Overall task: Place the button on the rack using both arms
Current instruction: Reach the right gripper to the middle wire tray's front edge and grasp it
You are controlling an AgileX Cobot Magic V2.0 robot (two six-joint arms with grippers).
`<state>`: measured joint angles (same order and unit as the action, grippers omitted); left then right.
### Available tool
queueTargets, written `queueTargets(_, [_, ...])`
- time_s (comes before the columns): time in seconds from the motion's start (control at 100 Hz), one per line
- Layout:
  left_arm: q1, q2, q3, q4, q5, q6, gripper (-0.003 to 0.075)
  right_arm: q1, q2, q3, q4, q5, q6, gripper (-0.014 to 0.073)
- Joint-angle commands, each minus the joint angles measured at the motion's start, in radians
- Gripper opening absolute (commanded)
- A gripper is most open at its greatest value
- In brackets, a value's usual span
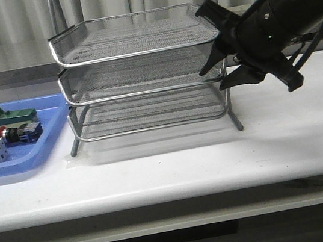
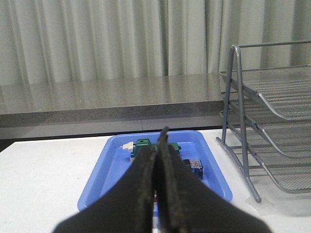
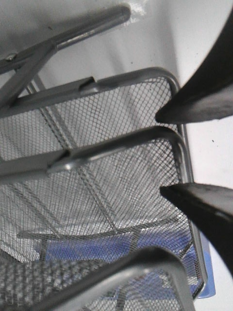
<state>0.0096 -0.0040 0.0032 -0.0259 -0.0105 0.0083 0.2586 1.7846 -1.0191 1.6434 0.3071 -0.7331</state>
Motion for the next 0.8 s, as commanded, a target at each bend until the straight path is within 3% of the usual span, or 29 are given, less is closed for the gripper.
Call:
queueTargets(0.0, [0.003,-0.031,0.033,0.001,-0.082,-0.008,-0.002,-0.005,-0.024,-0.045,0.025,0.039,-0.021,0.0318])
queueTargets(0.36, [0.003,-0.031,0.033,0.001,-0.082,-0.008,-0.002,-0.014,0.034,-0.109,0.038,0.057,-0.021,0.0295])
queueTargets(0.64, [0.003,-0.031,0.033,0.001,-0.082,-0.008,-0.002,-0.014,0.034,-0.108,0.037,0.056,-0.021,0.004])
queueTargets(0.79, [0.003,-0.031,0.033,0.001,-0.082,-0.008,-0.002,-0.014,0.034,-0.084,0.032,0.058,-0.021,-0.0002])
